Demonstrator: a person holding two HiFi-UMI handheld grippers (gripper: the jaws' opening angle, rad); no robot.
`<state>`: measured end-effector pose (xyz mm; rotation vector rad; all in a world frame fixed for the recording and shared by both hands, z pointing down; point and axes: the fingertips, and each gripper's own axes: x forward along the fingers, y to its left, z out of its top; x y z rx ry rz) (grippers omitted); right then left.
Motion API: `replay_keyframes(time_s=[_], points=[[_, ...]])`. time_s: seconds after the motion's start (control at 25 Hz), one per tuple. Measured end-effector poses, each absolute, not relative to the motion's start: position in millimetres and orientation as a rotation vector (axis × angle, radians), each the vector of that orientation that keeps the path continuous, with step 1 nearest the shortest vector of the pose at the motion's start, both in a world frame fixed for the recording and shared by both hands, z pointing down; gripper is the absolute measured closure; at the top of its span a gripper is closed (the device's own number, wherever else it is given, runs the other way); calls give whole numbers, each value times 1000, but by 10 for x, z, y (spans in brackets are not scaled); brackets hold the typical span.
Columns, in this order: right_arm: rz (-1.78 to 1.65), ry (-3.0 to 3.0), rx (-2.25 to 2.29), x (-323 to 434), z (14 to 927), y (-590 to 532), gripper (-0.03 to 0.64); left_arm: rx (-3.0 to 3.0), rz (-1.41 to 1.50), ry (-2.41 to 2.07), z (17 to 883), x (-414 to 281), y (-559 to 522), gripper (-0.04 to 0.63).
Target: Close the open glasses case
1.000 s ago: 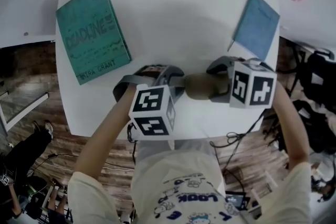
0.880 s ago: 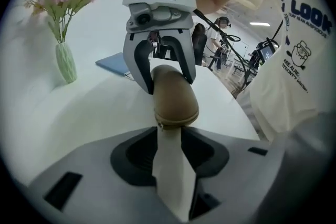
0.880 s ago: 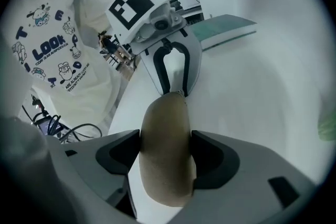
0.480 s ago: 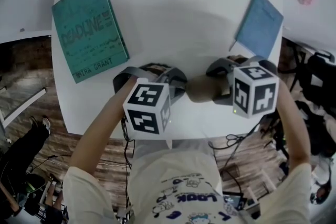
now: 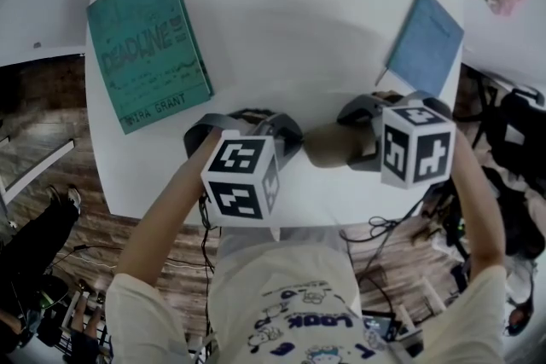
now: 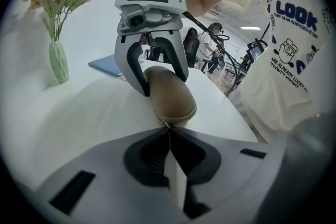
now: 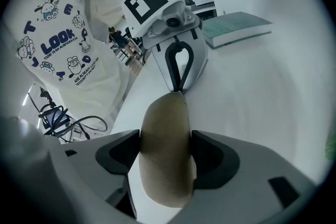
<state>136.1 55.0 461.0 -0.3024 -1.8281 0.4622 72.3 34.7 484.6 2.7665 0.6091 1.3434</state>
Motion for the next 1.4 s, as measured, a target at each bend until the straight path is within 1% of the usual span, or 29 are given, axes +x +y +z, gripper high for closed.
replay_keyframes(time_s=[0.56,1.4], points=[[474,-1840,-294,1353,4624,556,316,2698,1281,276,4818,705,260,589],[511,-1795,-260,1354,4662,536,316,2796,1418,295,4796,703,329,597]])
